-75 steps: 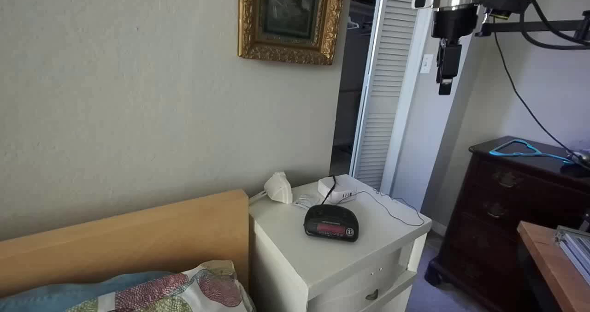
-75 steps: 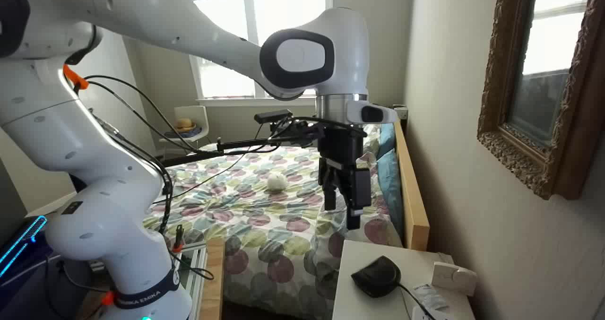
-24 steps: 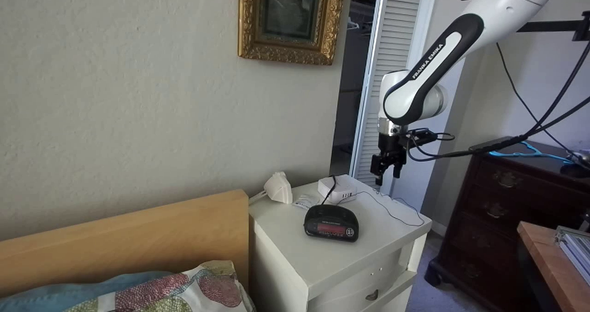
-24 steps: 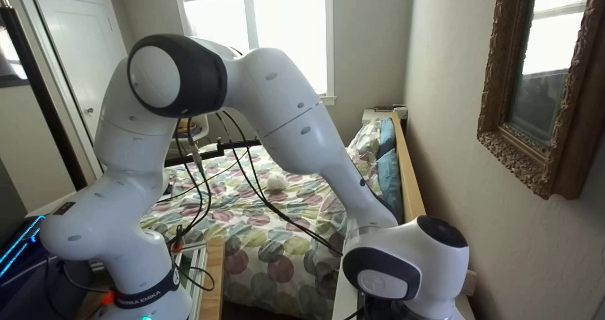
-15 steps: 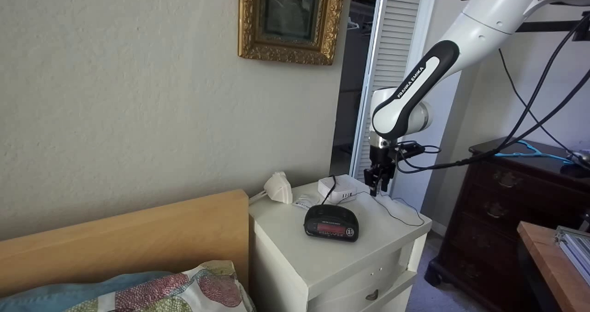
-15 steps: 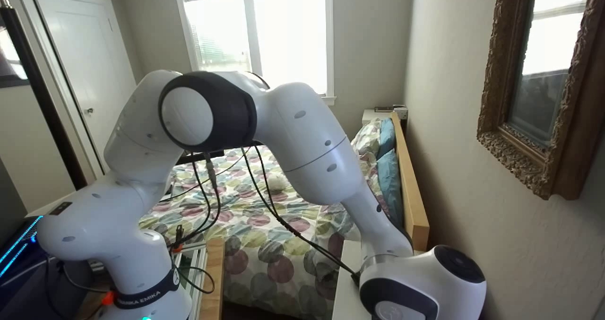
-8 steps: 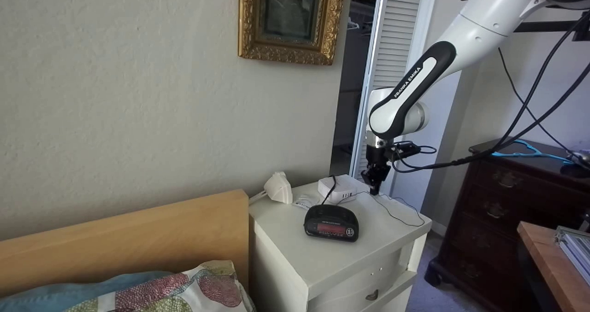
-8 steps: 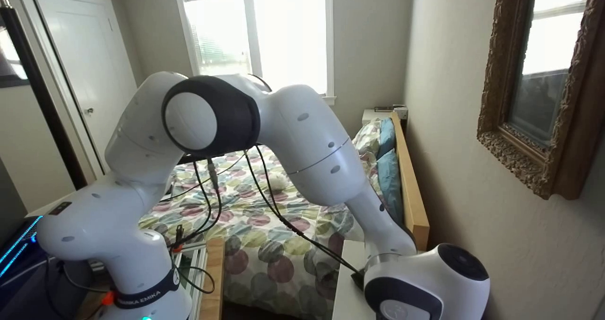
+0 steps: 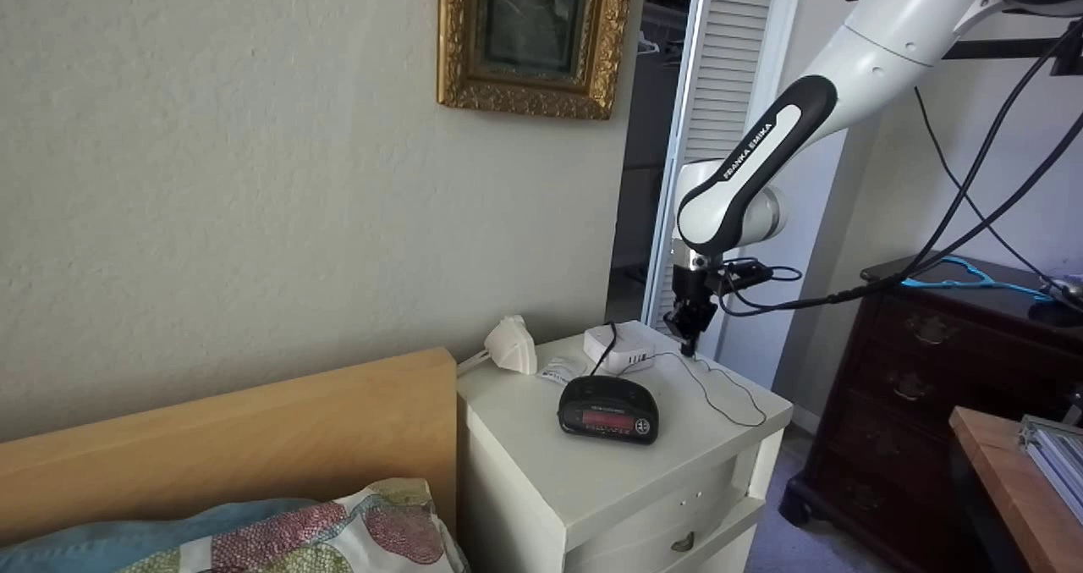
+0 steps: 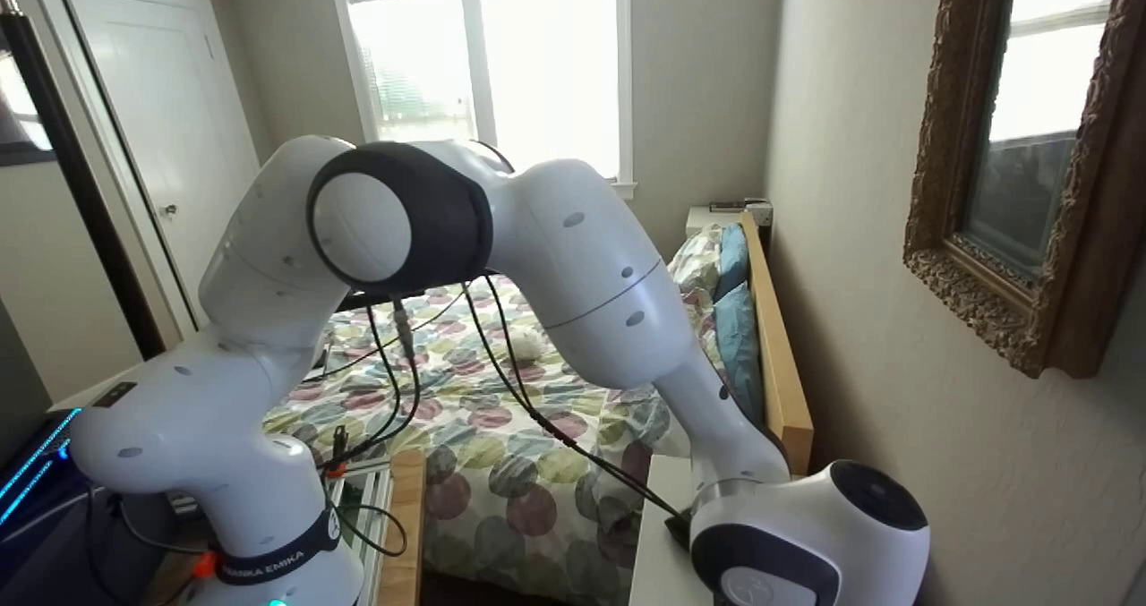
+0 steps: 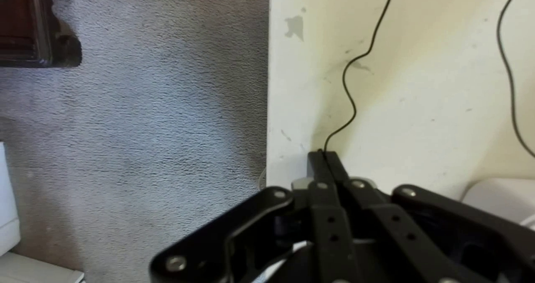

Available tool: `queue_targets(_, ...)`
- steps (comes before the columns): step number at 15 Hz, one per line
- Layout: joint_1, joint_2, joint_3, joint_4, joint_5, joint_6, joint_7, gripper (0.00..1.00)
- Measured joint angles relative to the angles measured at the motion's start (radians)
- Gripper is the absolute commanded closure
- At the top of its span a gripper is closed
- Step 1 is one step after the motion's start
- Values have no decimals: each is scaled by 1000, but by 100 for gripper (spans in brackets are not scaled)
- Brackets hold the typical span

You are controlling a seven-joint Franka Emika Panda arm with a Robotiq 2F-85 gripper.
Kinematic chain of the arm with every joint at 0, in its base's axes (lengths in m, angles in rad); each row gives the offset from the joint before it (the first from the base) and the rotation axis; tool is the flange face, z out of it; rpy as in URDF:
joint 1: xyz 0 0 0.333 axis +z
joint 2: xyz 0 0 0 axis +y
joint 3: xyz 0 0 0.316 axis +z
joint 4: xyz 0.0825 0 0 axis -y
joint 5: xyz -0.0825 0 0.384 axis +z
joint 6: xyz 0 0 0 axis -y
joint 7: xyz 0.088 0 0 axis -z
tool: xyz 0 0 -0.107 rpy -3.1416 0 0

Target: Move the cable to the left

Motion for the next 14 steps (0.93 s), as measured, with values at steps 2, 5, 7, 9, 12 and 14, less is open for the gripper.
queue_targets(2, 8, -15, -8, -1, 0, -21, 16, 100)
queue_targets(5, 22, -82, -11, -21, 0, -108, 38, 100)
queue_targets(7, 34, -148, -7, -52, 1, -150, 38, 100)
queue_targets(9, 53, -223, -4, -95, 1, -183, 38, 100)
queue_targets(12, 88, -337, 0, -162, 1, -240, 27, 100)
queue_targets(14, 108, -405, 9, -196, 1, -283, -2, 100)
